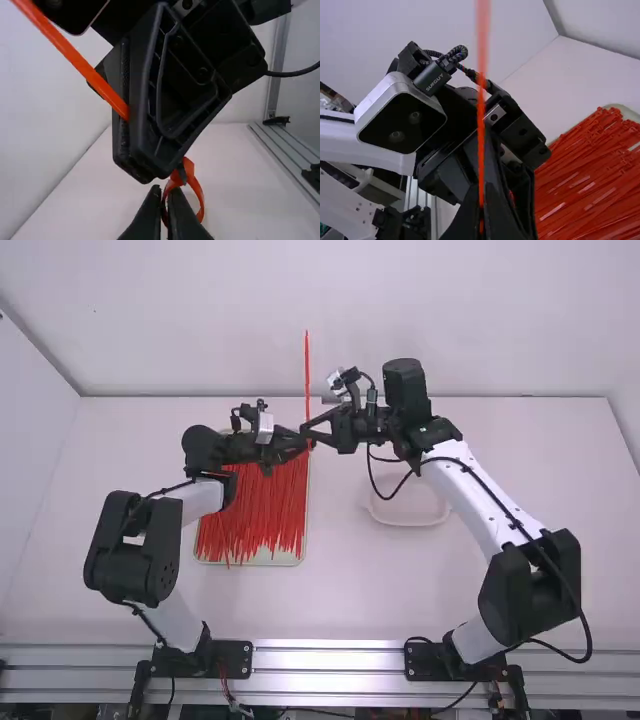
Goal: Fasten the cable tie
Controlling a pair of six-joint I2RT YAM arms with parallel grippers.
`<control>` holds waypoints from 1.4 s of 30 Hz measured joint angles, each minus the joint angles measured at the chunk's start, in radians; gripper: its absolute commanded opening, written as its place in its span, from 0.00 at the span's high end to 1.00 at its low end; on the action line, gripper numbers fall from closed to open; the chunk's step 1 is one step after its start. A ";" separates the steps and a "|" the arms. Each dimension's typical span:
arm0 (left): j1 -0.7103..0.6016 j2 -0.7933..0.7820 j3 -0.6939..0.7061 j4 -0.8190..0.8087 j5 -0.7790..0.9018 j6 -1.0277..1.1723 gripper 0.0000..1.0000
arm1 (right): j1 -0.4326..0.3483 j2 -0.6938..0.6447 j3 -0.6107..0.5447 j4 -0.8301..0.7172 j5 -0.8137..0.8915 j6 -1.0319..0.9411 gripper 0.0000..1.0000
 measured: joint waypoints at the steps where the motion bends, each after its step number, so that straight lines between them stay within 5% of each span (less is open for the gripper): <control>1: 0.000 0.000 0.000 -0.018 -0.013 -0.004 0.01 | -0.002 0.000 0.000 -0.009 -0.005 0.002 1.00; 13: -0.003 0.000 0.000 -0.189 -0.024 0.021 0.01 | -0.160 -0.001 0.000 -0.110 0.055 -0.022 1.00; 23: 0.006 0.000 0.007 -0.696 -0.048 0.301 0.01 | -0.234 -0.001 0.000 -0.409 0.294 -0.159 1.00; 42: 0.035 0.000 0.008 -0.975 -0.192 0.489 0.01 | -0.287 -0.004 -0.464 0.013 0.558 -0.046 1.00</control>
